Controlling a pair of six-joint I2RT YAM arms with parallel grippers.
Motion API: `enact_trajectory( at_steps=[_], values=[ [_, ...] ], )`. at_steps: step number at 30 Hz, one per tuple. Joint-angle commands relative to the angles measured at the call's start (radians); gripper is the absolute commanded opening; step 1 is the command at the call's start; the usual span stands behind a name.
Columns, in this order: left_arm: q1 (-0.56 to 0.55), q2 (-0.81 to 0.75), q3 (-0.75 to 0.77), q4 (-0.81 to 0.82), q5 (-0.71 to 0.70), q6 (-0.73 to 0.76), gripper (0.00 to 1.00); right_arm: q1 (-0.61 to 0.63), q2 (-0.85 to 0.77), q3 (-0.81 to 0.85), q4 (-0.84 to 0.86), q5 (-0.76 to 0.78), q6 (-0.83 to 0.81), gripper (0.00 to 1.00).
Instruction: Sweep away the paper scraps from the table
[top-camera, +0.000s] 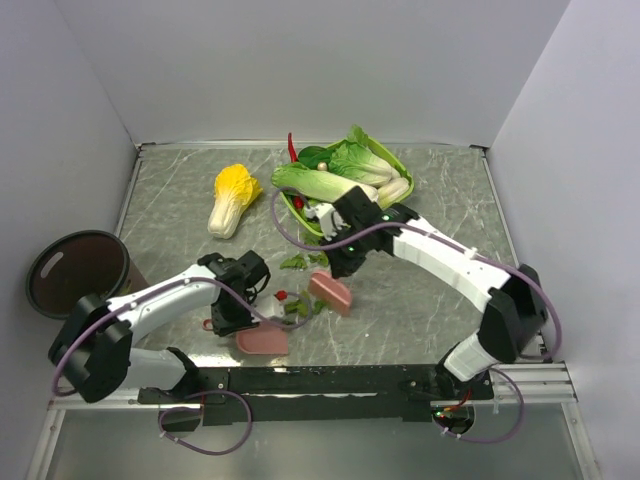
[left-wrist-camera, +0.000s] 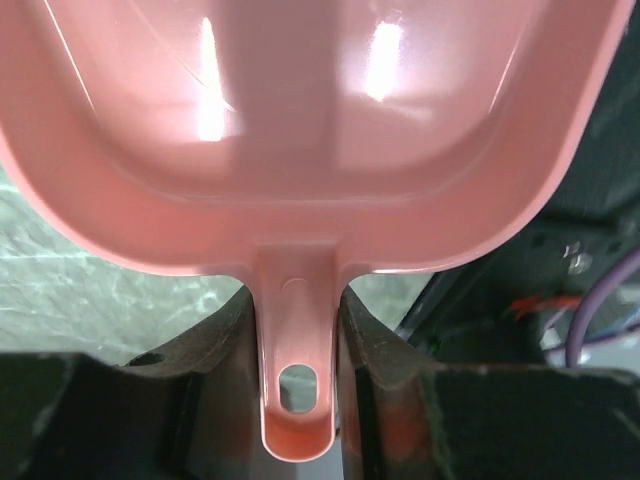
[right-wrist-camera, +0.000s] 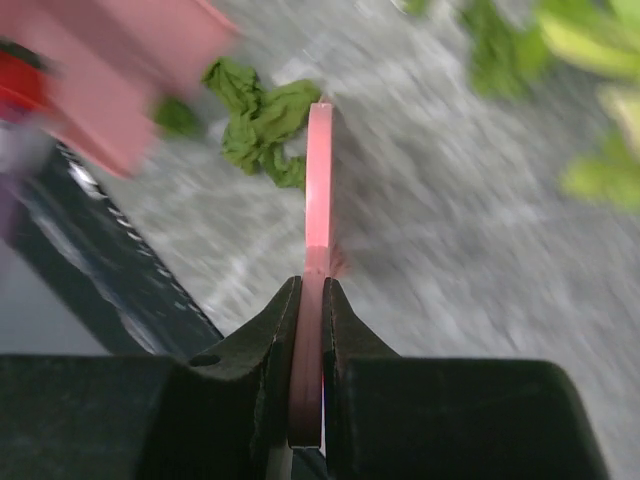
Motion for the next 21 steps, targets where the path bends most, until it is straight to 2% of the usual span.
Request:
enact_trajectory(
  at_steps=[1, 5, 10, 13, 15, 18, 21],
  values=[
    [-0.025, 0.043, 0.066, 0.104, -0.001, -0.16, 0.01, 0.029, 0.121, 0.148, 0.041, -0.203, 0.086, 0.0],
    [-0.031, 0.078, 0.102, 0.147, 0.02, -0.228, 0.01, 0.029, 0.177, 0.224, 0.05, -0.305, 0.111, 0.0],
    [-0.03, 0.092, 0.128, 0.214, -0.017, -0.316, 0.01, 0.009, 0.163, 0.239, 0.028, -0.351, 0.107, 0.0],
    [-0.007, 0.07, 0.132, 0.219, -0.02, -0.333, 0.01, -0.024, 0.13, 0.286, 0.006, -0.313, 0.042, 0.0],
    [0.019, 0.05, 0.13, 0.202, -0.014, -0.322, 0.01, -0.022, 0.119, 0.325, -0.014, -0.225, -0.057, 0.0],
    [0.045, 0.027, 0.122, 0.178, -0.021, -0.305, 0.01, -0.024, 0.12, 0.363, -0.027, -0.142, -0.104, 0.0],
    [0.07, 0.011, 0.106, 0.156, -0.021, -0.296, 0.01, -0.025, 0.158, 0.406, -0.038, -0.129, -0.119, 0.0]
  ],
)
